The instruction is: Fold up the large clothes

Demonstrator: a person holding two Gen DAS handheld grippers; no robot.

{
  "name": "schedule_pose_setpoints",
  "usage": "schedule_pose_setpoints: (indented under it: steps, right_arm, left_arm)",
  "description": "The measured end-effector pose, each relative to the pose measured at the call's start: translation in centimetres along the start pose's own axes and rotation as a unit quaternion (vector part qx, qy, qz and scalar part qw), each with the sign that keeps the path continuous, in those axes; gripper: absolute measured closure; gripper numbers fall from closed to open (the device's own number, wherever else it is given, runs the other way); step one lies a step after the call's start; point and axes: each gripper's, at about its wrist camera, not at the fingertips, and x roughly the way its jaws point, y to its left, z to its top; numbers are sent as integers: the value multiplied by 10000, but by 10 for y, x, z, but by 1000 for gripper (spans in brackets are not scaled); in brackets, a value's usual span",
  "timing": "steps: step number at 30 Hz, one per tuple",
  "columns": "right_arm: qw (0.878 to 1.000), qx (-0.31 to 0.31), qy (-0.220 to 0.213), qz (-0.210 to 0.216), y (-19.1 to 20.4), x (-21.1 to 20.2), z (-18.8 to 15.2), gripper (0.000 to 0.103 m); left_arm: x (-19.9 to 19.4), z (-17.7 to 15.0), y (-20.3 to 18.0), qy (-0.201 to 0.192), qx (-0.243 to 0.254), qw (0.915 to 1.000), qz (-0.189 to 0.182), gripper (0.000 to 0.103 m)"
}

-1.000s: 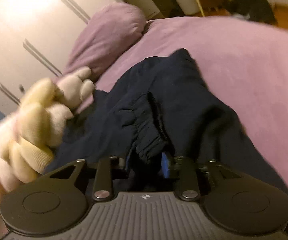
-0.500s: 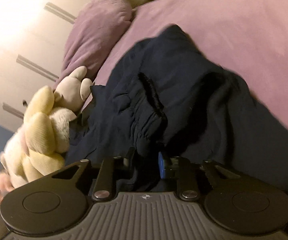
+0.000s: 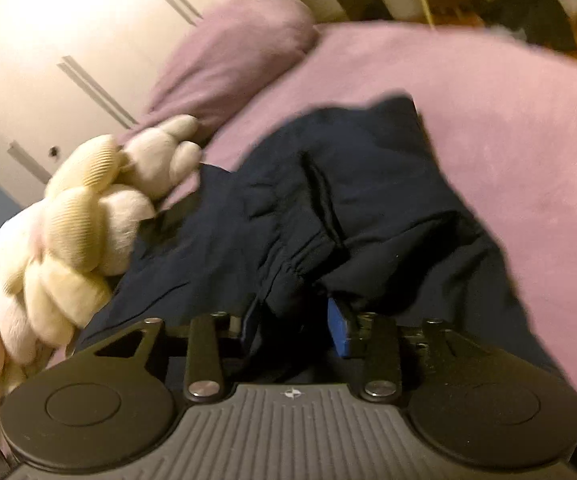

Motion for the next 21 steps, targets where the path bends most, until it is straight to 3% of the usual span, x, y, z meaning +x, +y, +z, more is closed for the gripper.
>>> schedule_pose_setpoints:
  steps: [4, 8, 13, 17, 21]
  right_arm:
    - [9966, -679, -434, -175, 17, -22, -7, 66]
    - [9945, -947, -209, -393, 38, 0, -3, 75]
    - [9756, -1778, 121, -1280, 56, 46, -11, 83]
    - [9608, -2294, 122, -1554, 65, 60, -19, 84]
    - [9551, -2455, 157, -1650, 68, 70, -18, 84]
  left_arm:
    - [-4, 8, -14, -161, 74, 9998, -23, 64]
    - [11, 18, -22, -166, 59, 9998, 85, 63]
    - [39, 19, -20, 49, 104, 9994, 328, 64]
    - [51, 19, -21, 79, 213, 9988, 432, 63]
    - [56, 22, -23, 135, 214, 9986, 474, 63]
